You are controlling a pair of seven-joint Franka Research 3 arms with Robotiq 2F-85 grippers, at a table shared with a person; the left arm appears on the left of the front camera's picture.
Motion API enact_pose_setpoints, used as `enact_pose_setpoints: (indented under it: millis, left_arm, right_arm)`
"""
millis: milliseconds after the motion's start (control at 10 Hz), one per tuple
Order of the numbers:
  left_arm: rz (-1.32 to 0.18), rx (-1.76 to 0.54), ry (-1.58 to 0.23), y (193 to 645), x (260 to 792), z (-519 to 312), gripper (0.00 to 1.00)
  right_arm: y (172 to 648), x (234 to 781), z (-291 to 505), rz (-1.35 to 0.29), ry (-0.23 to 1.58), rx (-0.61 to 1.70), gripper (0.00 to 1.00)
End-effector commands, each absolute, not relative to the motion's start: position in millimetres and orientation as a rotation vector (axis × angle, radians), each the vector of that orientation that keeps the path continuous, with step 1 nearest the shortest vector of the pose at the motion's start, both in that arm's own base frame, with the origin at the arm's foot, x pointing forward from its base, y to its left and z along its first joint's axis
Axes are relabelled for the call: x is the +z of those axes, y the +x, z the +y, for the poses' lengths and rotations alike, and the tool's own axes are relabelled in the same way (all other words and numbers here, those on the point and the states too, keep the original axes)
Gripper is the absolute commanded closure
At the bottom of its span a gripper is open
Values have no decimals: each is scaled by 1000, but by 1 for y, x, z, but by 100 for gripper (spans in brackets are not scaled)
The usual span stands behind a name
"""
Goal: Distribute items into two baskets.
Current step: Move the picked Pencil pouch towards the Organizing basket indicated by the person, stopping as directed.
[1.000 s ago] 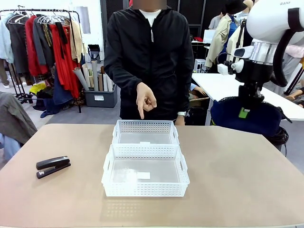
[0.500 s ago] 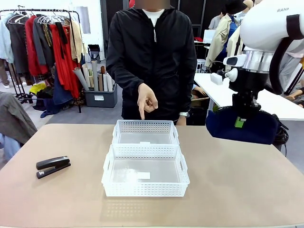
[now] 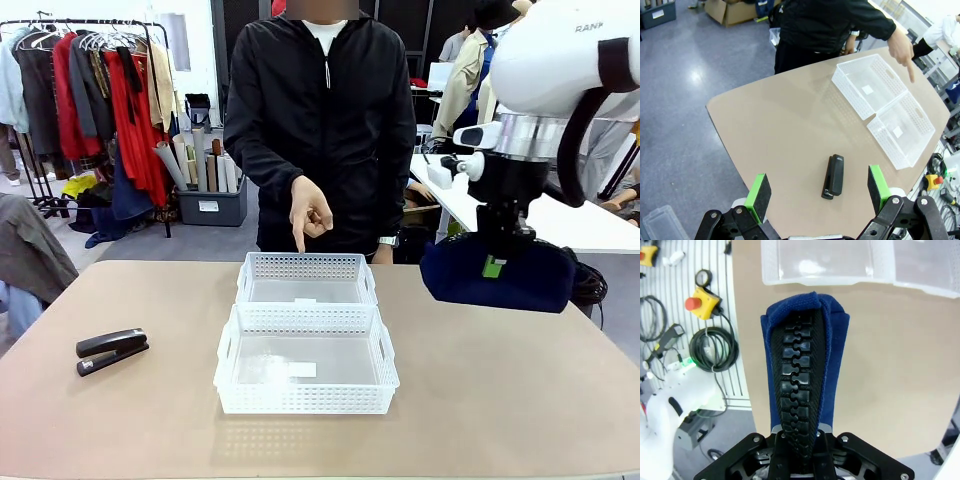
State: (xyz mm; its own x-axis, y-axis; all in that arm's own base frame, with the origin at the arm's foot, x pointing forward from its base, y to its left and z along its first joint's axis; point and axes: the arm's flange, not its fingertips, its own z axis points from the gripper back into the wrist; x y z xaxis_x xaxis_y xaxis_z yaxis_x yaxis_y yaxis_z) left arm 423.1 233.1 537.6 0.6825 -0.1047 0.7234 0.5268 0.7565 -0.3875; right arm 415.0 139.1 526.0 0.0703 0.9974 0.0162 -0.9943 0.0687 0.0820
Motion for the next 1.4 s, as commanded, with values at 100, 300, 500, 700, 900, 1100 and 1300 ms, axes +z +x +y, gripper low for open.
enact_pose_setpoints:
  millis: [100, 300, 500, 700, 900, 1100, 1300]
  left_arm:
    - [-746, -379, -621, 423, 539, 233, 0]
    - [-746, -379, -621, 423, 539, 233, 0]
    - [-746, -379, -621, 423, 539, 233, 0]
    - [-746, -379, -621, 423, 539, 233, 0]
    - [-746, -379, -621, 423, 539, 233, 0]
    - [-746, -379, -621, 423, 539, 233, 0]
    - [-746, -379, -621, 423, 539, 233, 0]
  right_arm:
    - [424, 516, 175, 53, 14, 1423, 100]
    - [426, 506, 194, 23, 50, 1447, 100]
    - [426, 496, 210, 18, 40, 1413, 100]
    - [422, 490, 227, 2, 47, 1428, 100]
    - [420, 483, 245, -13, 52, 1435, 100]
    - [422, 474, 265, -17, 82, 1471, 100]
    - [417, 487, 201, -34, 18, 1465, 100]
